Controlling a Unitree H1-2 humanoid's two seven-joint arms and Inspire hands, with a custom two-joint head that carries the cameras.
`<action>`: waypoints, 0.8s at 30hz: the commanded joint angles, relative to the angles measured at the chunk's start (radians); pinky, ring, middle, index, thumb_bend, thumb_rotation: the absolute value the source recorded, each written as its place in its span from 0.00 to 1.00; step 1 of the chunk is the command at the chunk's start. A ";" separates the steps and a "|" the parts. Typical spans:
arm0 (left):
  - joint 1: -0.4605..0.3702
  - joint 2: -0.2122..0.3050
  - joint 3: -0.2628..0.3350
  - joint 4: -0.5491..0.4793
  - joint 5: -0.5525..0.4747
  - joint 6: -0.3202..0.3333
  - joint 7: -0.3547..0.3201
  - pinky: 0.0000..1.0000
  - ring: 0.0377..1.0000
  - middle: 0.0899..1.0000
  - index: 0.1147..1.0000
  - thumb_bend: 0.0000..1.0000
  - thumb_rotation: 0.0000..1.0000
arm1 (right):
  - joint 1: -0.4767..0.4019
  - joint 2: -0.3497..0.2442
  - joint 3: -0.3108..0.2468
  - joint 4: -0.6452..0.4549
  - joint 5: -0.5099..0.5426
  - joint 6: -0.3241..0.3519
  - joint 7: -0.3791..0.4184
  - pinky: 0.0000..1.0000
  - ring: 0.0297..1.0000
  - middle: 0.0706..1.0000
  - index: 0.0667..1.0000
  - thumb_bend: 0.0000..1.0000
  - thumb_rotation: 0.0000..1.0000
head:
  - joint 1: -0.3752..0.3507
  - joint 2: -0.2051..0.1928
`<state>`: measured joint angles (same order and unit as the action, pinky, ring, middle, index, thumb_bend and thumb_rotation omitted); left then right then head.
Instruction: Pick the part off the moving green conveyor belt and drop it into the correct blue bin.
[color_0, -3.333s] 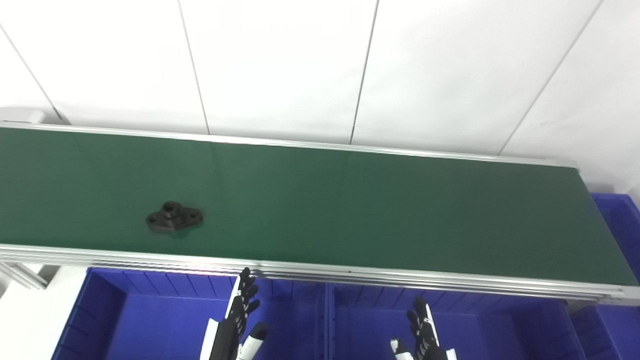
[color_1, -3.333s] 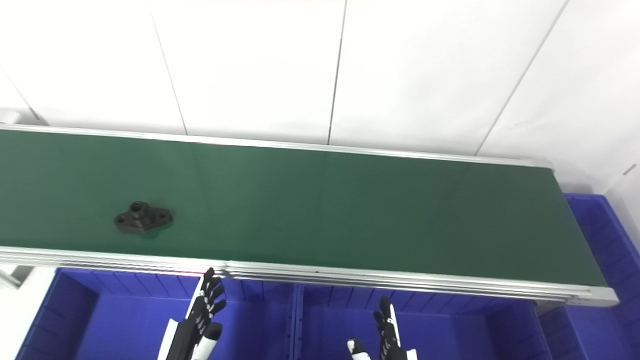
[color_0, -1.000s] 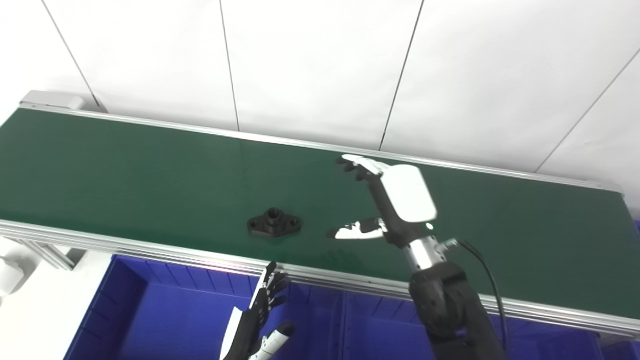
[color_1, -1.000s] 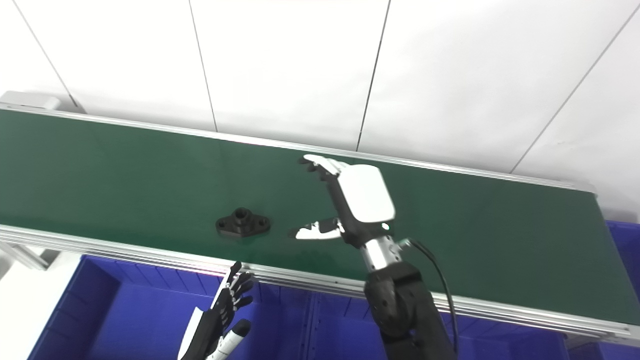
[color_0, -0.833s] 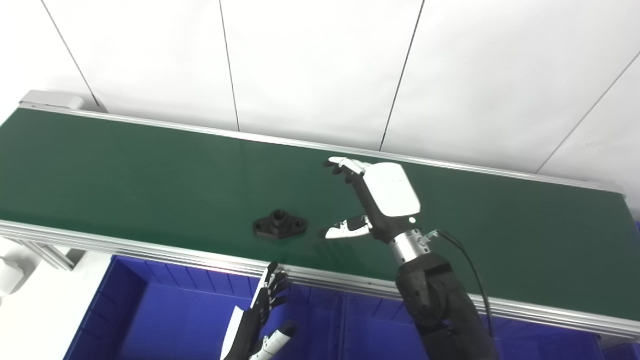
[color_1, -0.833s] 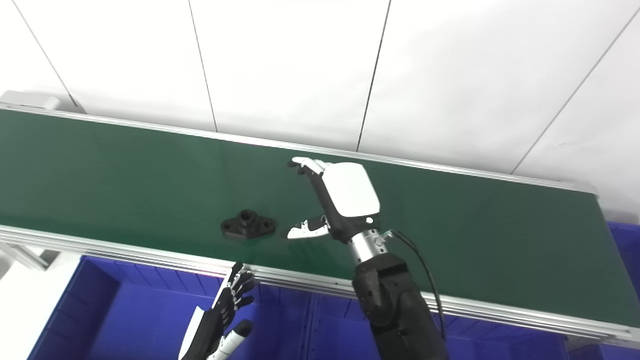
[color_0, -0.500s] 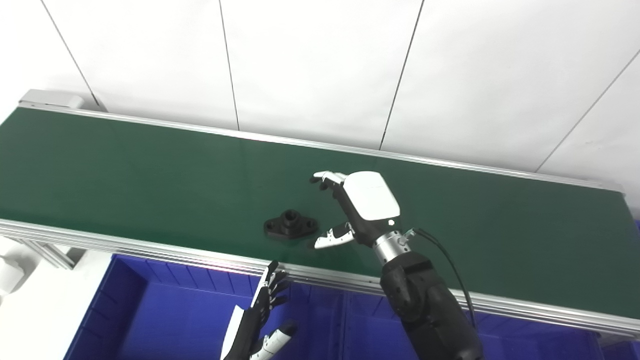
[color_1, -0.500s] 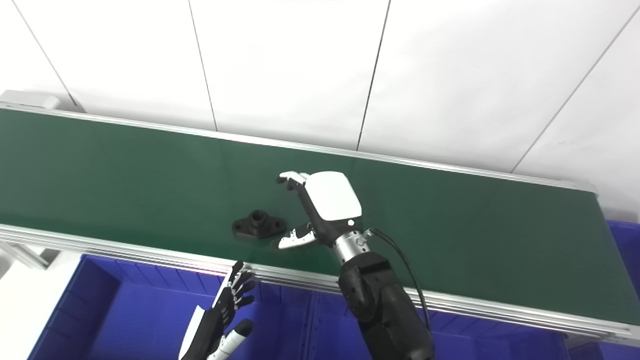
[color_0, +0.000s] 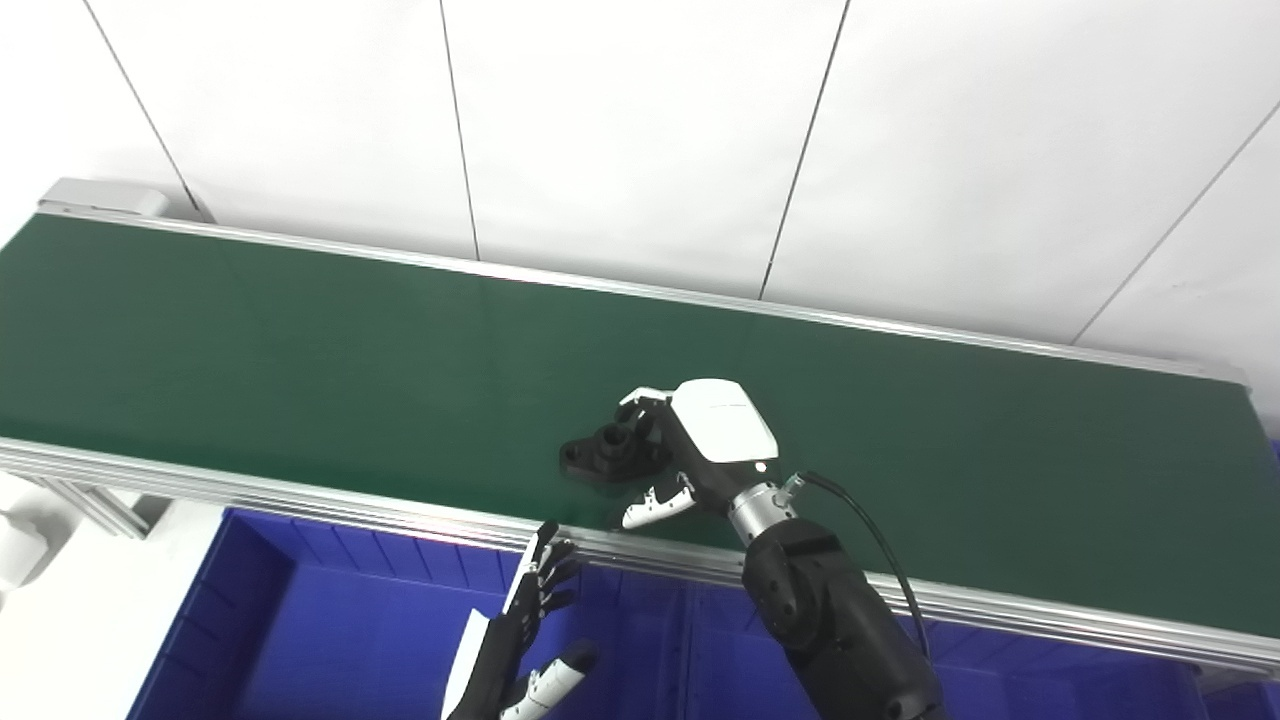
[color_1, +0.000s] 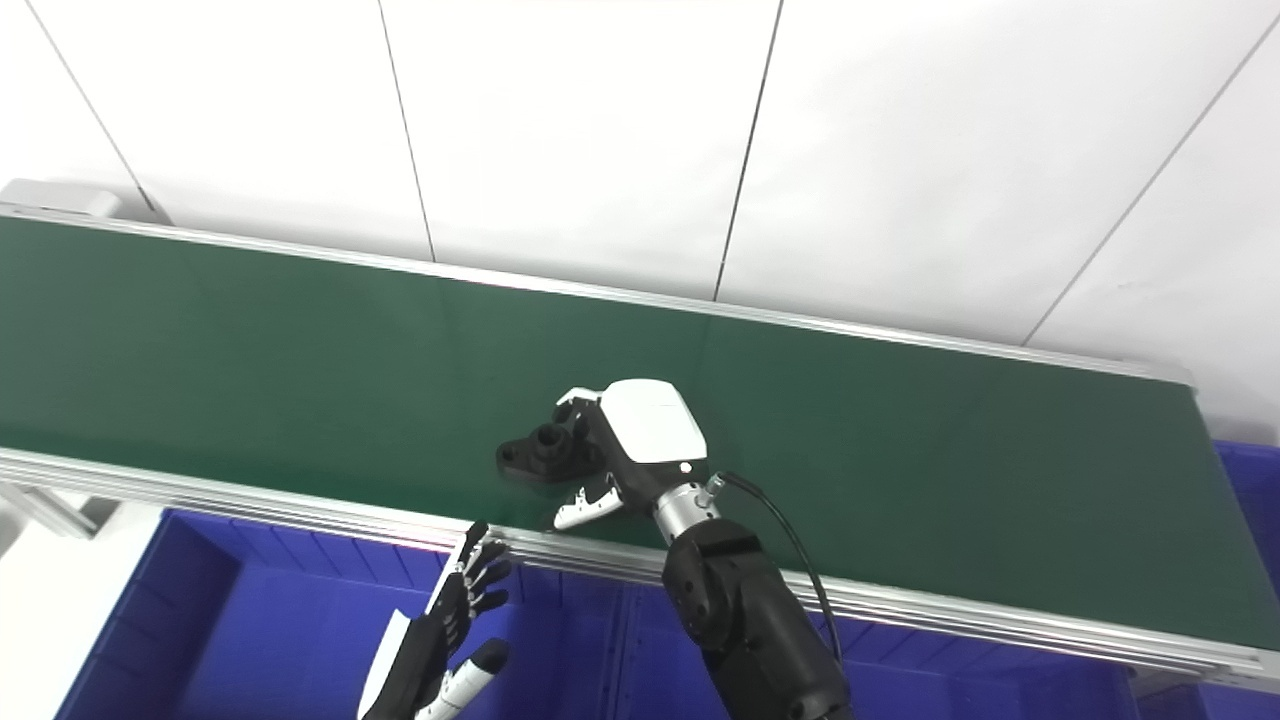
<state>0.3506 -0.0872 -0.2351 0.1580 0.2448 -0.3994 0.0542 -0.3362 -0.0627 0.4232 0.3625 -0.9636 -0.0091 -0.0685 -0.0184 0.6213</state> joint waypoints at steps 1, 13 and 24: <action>0.005 -0.067 -0.048 -0.036 0.008 -0.015 0.010 0.83 0.89 0.94 1.00 0.79 0.85 | -0.028 0.011 0.012 0.013 0.011 0.000 -0.035 0.34 0.42 0.52 0.61 0.84 0.15 | 0.003 0.000; 0.019 -0.062 -0.050 -0.064 0.007 0.006 0.004 0.81 0.88 0.93 1.00 0.79 0.85 | -0.043 -0.027 0.053 0.074 0.035 0.078 -0.035 0.34 0.38 0.40 0.48 0.52 0.00 | 0.000 0.012; 0.023 -0.050 -0.052 -0.073 -0.008 0.019 -0.003 0.82 0.88 0.93 1.00 0.81 0.85 | -0.031 -0.026 0.062 0.069 0.048 0.121 -0.038 0.31 0.36 0.39 0.48 0.52 0.00 | -0.014 0.017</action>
<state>0.3679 -0.0819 -0.2454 0.1180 0.2425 -0.3697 0.0518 -0.3769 -0.0880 0.4663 0.4167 -0.9040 0.0671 -0.1415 -0.0337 0.6381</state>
